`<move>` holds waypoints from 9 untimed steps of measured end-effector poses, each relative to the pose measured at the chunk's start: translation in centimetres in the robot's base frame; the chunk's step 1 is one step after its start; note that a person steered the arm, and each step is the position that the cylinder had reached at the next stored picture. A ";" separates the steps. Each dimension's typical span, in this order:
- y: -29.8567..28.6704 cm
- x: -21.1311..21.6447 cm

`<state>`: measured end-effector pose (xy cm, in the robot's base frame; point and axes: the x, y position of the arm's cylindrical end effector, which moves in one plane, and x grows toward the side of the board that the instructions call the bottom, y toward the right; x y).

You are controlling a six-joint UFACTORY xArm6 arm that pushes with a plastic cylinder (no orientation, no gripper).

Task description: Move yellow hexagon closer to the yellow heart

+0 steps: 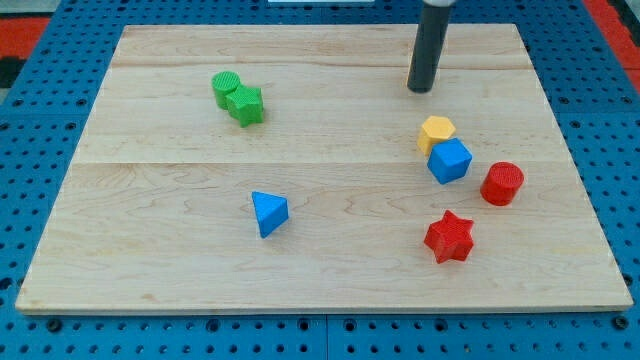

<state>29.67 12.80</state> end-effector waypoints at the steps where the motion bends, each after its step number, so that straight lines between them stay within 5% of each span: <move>1: 6.4 -0.1; 3: 9.8 9.8; 5: -1.4 14.6; 6: -5.0 14.5; 9: 3.3 8.7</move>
<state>38.39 16.11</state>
